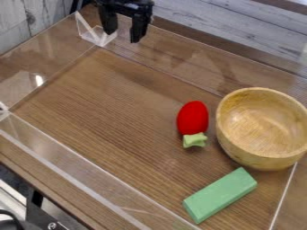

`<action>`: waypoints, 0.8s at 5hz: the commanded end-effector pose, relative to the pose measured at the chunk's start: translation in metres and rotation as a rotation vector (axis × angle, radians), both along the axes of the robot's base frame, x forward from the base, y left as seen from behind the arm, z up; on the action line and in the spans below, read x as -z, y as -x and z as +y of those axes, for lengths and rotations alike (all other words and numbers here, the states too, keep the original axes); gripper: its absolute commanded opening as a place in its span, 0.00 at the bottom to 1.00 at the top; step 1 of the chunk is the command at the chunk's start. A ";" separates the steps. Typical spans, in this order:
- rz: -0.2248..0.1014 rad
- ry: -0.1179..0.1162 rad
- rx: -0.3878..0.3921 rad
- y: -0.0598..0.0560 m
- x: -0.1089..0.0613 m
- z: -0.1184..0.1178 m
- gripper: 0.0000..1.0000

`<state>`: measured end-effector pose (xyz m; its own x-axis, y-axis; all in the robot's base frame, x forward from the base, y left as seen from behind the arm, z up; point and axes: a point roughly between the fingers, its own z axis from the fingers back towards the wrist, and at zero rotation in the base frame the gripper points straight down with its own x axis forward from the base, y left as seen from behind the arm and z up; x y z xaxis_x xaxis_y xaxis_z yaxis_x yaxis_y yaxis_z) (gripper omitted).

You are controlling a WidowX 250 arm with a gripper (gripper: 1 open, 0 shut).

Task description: Move the red object to the right side of the table

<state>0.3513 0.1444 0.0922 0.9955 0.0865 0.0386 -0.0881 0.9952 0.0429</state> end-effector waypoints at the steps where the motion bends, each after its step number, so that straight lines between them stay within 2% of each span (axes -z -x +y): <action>1: -0.078 -0.038 0.068 -0.016 -0.018 0.014 1.00; 3: -0.088 -0.049 0.084 -0.016 -0.031 0.027 1.00; 4: -0.086 -0.053 0.089 -0.015 -0.025 0.018 1.00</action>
<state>0.3628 0.1620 0.0946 0.9975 0.0028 0.0701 -0.0072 0.9980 0.0625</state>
